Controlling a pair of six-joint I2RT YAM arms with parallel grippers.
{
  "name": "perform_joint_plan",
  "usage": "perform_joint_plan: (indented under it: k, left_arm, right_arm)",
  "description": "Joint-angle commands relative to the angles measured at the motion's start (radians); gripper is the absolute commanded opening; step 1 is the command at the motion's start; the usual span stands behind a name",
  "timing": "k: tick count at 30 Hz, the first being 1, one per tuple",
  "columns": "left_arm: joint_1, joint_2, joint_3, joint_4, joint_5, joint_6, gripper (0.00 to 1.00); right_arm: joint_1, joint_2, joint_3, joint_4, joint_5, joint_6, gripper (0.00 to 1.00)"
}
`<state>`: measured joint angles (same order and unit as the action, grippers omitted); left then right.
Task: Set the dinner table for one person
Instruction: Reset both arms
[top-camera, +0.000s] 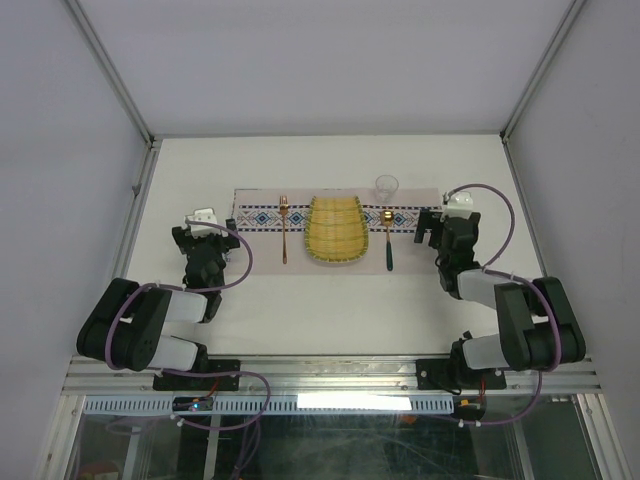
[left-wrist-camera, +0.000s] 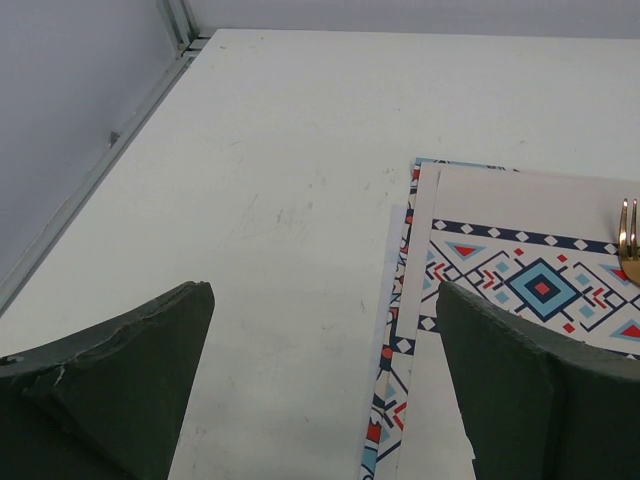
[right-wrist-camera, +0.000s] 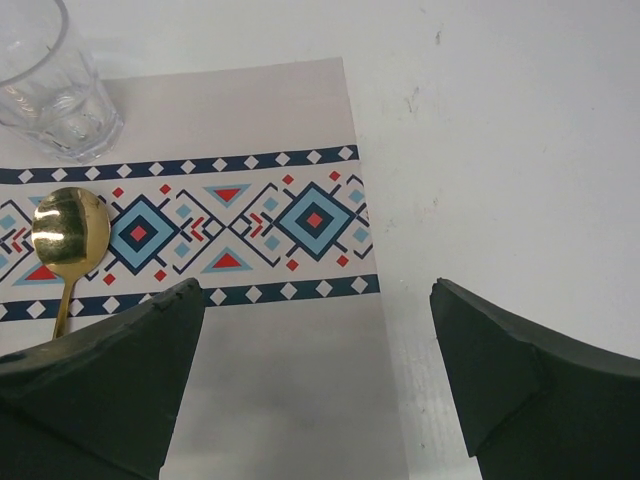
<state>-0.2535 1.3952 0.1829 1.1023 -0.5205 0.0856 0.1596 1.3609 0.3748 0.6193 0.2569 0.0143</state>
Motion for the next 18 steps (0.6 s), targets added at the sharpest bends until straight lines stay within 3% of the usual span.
perform_joint_plan:
  k: [1,18]
  left_arm:
    - [0.011,-0.001,-0.003,0.094,0.005,-0.018,0.99]
    - [0.015,0.003,-0.009,0.107,-0.009,-0.028,0.99]
  right_arm:
    - [-0.009,0.048,0.057,0.099,-0.017,-0.009,0.99]
    - [-0.014,0.075,0.067,0.099,-0.005,0.004,1.0]
